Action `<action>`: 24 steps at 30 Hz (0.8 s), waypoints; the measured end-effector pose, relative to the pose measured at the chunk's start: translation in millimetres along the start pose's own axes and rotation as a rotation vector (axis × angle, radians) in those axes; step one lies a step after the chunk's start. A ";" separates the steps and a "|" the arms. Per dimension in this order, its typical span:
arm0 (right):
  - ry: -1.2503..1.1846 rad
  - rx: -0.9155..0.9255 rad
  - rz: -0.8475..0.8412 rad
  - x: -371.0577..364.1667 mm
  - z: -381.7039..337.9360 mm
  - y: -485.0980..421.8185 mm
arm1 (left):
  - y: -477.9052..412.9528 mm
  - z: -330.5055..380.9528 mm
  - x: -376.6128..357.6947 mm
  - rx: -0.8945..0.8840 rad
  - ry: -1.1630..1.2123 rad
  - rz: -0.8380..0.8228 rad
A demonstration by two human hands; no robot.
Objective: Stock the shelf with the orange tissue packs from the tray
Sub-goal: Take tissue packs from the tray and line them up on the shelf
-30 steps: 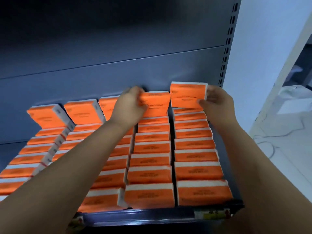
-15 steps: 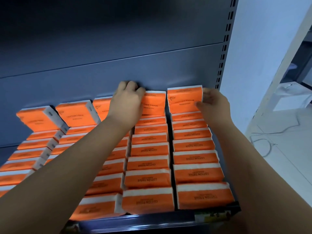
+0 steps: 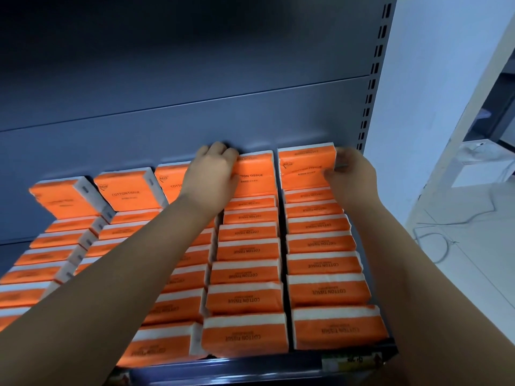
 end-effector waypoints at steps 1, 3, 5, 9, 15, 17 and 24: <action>0.000 -0.008 0.004 0.6 1.9 -0.3 | -0.1 0.2 -0.1 0.004 0.003 0.002; 0.003 -0.020 0.015 2.1 5.7 -1.1 | 0.7 2.2 -0.7 0.009 0.015 0.003; 0.013 -0.023 0.016 2.3 6.9 -2.0 | 1.5 4.8 -0.4 0.002 0.030 0.011; 0.025 -0.033 0.016 1.8 6.0 -2.3 | 1.1 6.7 0.5 -0.010 0.038 0.028; 0.050 -0.033 0.015 1.3 1.2 2.0 | 1.4 6.8 -1.6 0.019 0.009 0.000; 0.076 -0.033 0.026 3.5 -0.6 1.9 | 2.2 7.5 -0.9 0.025 -0.011 -0.002; 0.204 -0.004 0.035 10.3 -15.9 9.9 | 8.3 12.1 9.9 0.065 -0.058 0.007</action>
Point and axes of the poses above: each hand's wrist, its own y-axis away from the middle knuckle, its own x-axis out of the back of the hand, z = x × y, the point moved 9 cm from there along -y, towards the middle knuckle, and after that the axes turned 4 degrees about x, right-handed, at the moved point
